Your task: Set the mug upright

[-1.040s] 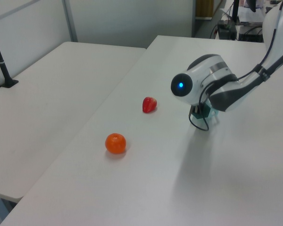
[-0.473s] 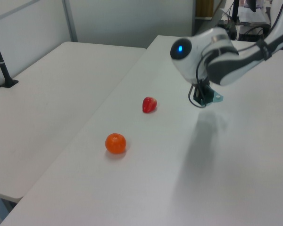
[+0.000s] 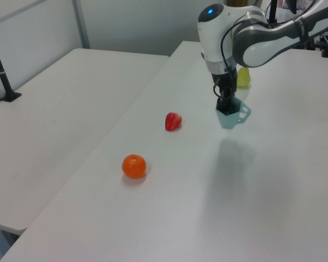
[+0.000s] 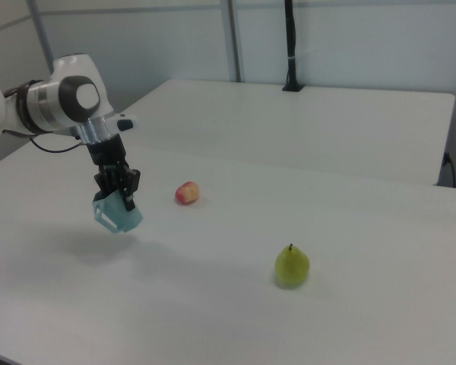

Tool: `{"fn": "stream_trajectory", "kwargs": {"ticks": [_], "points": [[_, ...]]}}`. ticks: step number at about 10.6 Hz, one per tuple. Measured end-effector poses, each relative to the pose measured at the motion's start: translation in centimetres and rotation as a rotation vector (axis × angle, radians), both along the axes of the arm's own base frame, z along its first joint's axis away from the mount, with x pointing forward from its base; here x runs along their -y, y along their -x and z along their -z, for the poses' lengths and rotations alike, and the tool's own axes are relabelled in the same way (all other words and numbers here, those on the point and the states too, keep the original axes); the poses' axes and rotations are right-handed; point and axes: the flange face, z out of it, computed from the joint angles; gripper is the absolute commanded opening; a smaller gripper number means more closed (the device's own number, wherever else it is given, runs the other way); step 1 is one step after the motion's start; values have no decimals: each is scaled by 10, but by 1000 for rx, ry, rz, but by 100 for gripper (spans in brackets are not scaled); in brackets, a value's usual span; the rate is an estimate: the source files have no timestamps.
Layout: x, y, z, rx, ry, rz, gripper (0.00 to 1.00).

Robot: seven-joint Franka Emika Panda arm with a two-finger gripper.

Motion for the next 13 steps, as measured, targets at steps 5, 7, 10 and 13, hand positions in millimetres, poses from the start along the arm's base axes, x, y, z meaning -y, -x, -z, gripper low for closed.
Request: {"fn": "stream_trajectory", "kwargs": {"ticks": [5, 7, 10, 13], "points": [[14, -15, 50, -20, -252, -117, 26], [17, -16, 54, -30, -277, -117, 71], [17, -16, 49, -30, -278, -115, 100], [38, -14, -2, 15, -262, -89, 100]]}}
